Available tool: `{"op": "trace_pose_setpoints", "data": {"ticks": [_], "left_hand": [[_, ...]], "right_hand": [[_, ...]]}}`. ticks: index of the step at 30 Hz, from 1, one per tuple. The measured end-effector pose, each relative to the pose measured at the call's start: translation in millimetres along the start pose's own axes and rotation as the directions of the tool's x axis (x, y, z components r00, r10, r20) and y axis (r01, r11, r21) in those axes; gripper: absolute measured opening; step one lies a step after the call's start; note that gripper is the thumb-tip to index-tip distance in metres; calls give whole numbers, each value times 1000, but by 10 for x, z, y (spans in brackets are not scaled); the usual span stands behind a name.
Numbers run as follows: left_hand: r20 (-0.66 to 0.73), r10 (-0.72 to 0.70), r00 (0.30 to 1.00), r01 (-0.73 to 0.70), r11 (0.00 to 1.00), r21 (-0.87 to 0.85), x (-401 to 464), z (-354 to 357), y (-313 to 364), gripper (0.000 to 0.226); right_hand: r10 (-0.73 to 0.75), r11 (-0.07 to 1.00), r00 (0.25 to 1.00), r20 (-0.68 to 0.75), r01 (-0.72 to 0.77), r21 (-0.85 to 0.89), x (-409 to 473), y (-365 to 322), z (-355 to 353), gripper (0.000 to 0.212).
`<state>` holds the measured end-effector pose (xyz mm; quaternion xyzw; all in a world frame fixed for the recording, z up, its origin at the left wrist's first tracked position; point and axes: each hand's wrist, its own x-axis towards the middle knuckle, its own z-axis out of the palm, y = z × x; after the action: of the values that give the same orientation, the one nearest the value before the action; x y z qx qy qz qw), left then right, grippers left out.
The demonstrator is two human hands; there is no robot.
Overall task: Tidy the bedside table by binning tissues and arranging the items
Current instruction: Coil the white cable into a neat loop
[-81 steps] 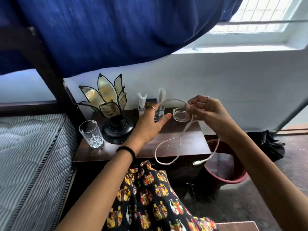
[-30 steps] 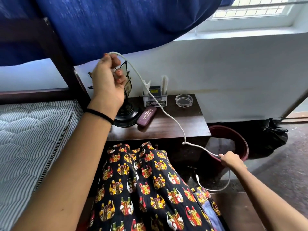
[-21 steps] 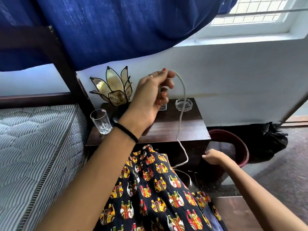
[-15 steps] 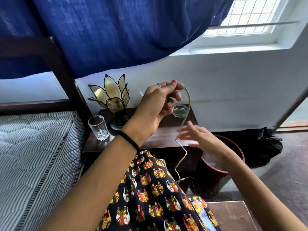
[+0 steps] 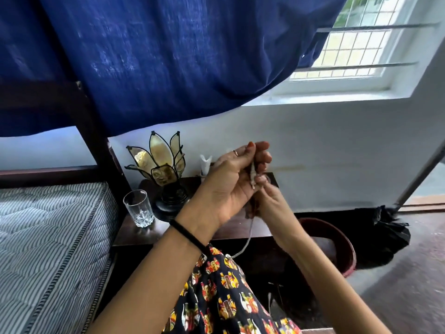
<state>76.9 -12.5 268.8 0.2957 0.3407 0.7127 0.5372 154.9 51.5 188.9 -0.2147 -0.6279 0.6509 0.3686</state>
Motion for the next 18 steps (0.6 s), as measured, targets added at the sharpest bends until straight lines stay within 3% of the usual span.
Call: {"op": "trace_pose_setpoints", "data": {"ticks": [5,8,10,14,18], "left_hand": [[6,135,991,-135,990,29,152,-152,129,22],[2,191,982,-190,977,101,204,-249,234,24],[-15,226,974,-222,966,132,235,-294,280,26],[-30,283,959,-264,923,278,326,-319,296,26],[-32,403,915,-319,767,557,442,-327,255,24]], "right_hand": [[39,996,997,65,-33,-80,-77,404,91,38],[39,972,997,64,-23,-235,-151,560,20,28],[72,924,986,150,-10,-383,-235,580,-28,23],[214,715,922,321,76,-695,-393,419,-130,27],[263,465,929,259,113,-878,-345,27,-265,66]]}}
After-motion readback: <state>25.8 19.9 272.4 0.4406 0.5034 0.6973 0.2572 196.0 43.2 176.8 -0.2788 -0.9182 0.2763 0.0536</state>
